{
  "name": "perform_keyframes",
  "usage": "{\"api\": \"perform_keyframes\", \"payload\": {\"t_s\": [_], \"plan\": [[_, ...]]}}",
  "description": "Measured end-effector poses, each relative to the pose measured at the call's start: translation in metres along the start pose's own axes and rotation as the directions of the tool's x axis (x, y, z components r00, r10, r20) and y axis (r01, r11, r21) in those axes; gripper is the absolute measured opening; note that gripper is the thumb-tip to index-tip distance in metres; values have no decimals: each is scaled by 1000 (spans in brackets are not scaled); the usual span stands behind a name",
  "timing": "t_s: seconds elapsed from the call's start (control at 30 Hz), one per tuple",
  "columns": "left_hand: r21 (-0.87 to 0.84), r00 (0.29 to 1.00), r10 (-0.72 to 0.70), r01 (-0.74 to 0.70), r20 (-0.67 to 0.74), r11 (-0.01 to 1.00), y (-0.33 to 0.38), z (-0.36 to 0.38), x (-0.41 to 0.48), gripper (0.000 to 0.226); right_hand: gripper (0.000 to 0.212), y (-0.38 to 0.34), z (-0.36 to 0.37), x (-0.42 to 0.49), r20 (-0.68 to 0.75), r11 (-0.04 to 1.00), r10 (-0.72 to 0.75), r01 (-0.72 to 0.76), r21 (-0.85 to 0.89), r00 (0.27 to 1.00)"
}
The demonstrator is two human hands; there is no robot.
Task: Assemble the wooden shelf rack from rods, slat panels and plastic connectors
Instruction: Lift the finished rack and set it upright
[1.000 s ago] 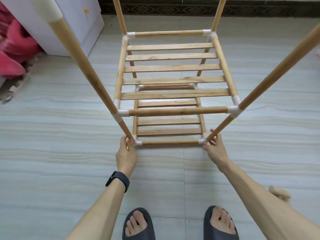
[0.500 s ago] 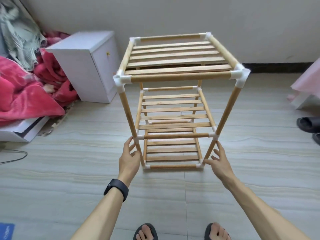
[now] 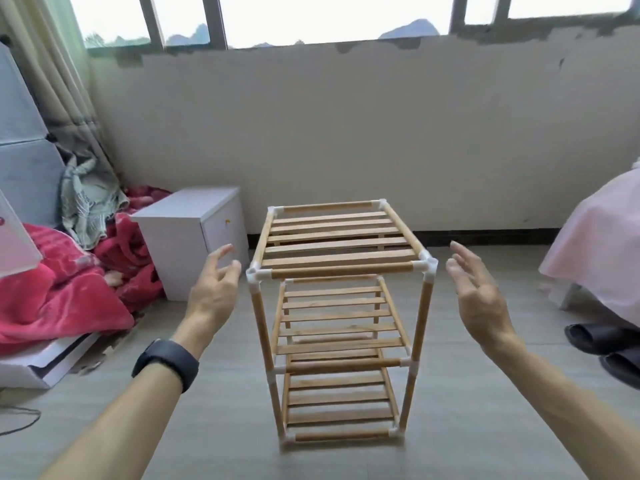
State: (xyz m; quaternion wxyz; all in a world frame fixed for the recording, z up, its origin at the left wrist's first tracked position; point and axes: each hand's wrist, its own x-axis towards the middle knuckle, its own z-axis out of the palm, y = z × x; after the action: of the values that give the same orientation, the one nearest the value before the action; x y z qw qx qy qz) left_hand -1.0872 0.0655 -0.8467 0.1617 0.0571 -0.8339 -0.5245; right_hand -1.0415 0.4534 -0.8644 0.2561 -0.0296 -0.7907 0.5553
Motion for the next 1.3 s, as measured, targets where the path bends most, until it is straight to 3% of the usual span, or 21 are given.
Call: {"api": "perform_keyframes", "payload": {"t_s": [0.17,0.33,0.43,0.53,0.67,0.77,0.87,0.97,1.13,1.3], "plan": [[218,990,-30,-1,139,976,27,14,59,49,48,-33,18,72,21,980,-8,12,-196,1000],[352,958,-162,70,238,933,19,52,133,65,68,-15,72,155,176,869,265,-155,-470,948],[351,943,-252,165,218,922,7,78,177,62,53,6,102,203,212,793,363,-181,-582,907],[288,905,-356,286,232,914,7,97,202,45,37,16,115,239,205,719,401,-169,-674,893],[301,873,-430,355,232,885,30,91,216,40,30,3,110,258,218,779,504,-331,-532,836],[299,758,-570,490,316,818,77,71,228,52,40,-34,93,271,257,759,635,-526,-384,728],[277,664,-645,584,378,763,146,48,243,61,45,-88,62,292,238,712,698,-620,-329,676],[296,633,-642,573,433,764,234,22,257,68,43,-158,16,306,206,707,706,-657,-262,677],[227,569,-589,580,574,782,404,-18,274,42,40,-304,-87,322,142,701,713,-705,-110,687],[223,510,-470,472,720,853,556,-17,273,57,26,-428,-202,296,31,677,726,-722,147,687]]}}
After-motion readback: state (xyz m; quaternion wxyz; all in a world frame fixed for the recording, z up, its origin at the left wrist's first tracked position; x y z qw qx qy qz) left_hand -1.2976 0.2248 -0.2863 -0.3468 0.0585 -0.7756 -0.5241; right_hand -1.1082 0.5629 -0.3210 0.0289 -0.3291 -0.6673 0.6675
